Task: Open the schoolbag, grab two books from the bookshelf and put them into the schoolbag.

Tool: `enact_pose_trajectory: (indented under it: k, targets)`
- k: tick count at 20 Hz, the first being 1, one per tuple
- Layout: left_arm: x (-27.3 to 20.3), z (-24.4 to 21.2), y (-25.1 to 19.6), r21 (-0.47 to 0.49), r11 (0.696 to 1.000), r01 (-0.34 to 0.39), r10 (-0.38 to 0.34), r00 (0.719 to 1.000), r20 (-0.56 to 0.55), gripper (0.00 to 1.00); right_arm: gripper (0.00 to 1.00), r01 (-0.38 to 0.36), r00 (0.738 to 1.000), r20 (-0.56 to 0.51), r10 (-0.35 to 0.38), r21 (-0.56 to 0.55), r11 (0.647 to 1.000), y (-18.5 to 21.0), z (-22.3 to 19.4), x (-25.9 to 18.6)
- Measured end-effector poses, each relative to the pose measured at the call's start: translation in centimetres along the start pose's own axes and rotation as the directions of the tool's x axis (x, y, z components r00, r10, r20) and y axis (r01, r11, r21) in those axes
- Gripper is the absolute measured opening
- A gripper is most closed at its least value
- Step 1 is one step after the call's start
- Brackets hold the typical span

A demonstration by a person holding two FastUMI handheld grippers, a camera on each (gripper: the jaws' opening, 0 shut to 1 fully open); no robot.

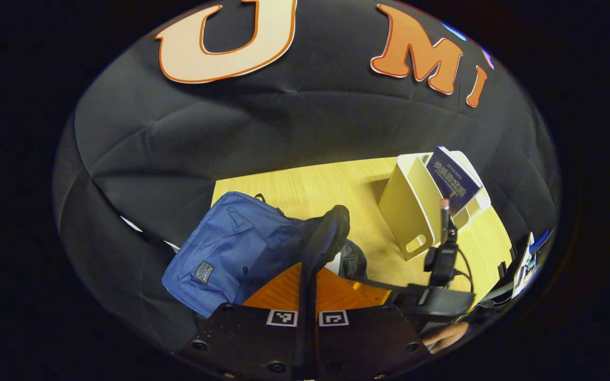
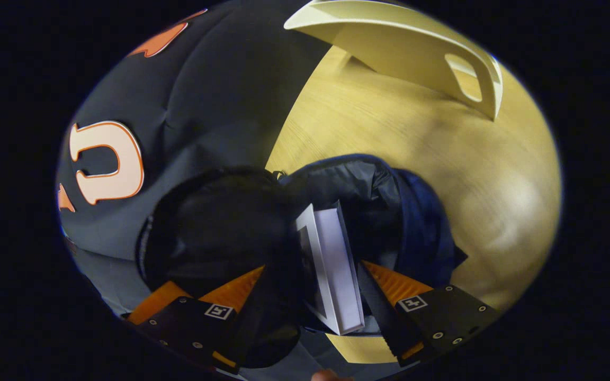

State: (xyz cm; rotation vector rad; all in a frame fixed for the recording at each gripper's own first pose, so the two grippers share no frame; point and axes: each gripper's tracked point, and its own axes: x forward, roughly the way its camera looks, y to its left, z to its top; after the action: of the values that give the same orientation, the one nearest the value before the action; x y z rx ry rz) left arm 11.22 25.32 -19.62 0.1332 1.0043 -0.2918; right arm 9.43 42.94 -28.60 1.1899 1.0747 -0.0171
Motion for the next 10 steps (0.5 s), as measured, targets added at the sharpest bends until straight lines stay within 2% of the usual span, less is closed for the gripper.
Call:
enact_pose_trajectory:
  k: [1,6,8,10]
  targets:
    - [0.1,0.0,-0.1,0.000,1.000,0.002,-0.002,1.000,0.000,0.01,0.97,-0.016,1.000,0.003,0.016,-0.010,1.000,0.3,0.3,-1.1]
    - [0.6,-0.8,-0.2,-0.001,1.000,0.006,-0.006,1.000,-0.009,0.01,0.97,0.050,0.997,0.058,-0.040,-0.167,0.985,-1.7,3.2,-9.0]
    - [0.8,-0.8,-0.5,0.003,1.000,0.006,-0.006,1.000,-0.006,0.01,0.97,0.093,0.991,0.116,-0.062,-0.277,0.956,-1.7,5.5,-12.5]
    - [1.0,-0.9,-0.7,0.006,1.000,0.005,-0.005,1.000,-0.004,0.01,0.97,0.177,0.971,0.220,-0.093,-0.401,0.899,-2.0,9.4,-16.2]
